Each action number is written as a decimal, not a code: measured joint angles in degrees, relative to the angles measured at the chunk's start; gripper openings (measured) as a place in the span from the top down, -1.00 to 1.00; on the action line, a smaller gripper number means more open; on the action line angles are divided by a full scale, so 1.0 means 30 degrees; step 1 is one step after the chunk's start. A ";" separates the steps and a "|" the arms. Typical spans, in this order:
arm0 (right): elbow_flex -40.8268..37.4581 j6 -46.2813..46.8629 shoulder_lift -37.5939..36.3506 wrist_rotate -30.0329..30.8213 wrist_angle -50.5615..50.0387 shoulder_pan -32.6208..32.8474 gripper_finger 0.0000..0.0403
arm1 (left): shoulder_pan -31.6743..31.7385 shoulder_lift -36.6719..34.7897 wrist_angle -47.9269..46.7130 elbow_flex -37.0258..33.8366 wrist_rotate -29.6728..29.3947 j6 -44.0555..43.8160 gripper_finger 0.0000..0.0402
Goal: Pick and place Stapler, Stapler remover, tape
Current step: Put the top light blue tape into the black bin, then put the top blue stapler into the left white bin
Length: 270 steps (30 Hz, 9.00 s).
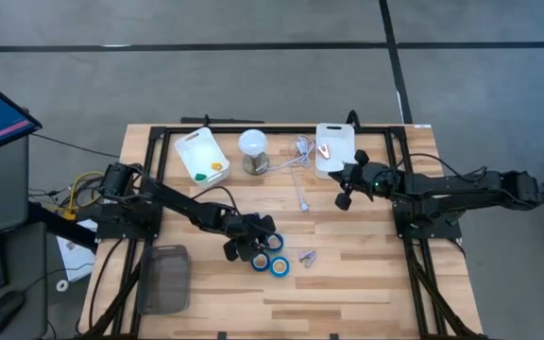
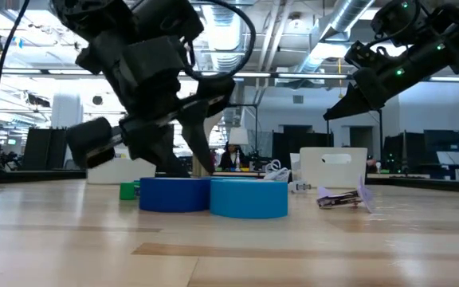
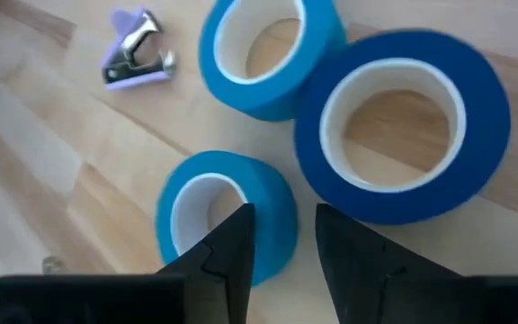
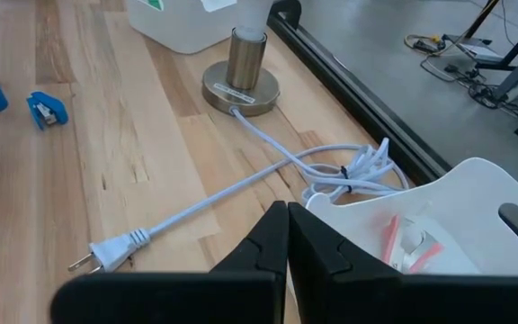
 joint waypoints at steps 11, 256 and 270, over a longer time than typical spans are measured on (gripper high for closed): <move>0.0000 0.0000 0.0000 0.0000 -0.0013 0.0000 1.00 | 0.0611 0.0979 0.2033 0.0023 0.0280 -0.0953 0.46; 0.0000 -0.0189 -0.0003 -0.0014 -0.0516 -0.0073 1.00 | 0.2769 -0.0291 -0.4379 -0.0263 -0.5316 -2.5247 0.07; 0.0000 -0.0189 -0.0002 -0.0013 -0.0520 -0.0080 1.00 | 0.2783 -0.1020 -0.4174 -0.0393 -0.5381 -2.4998 0.27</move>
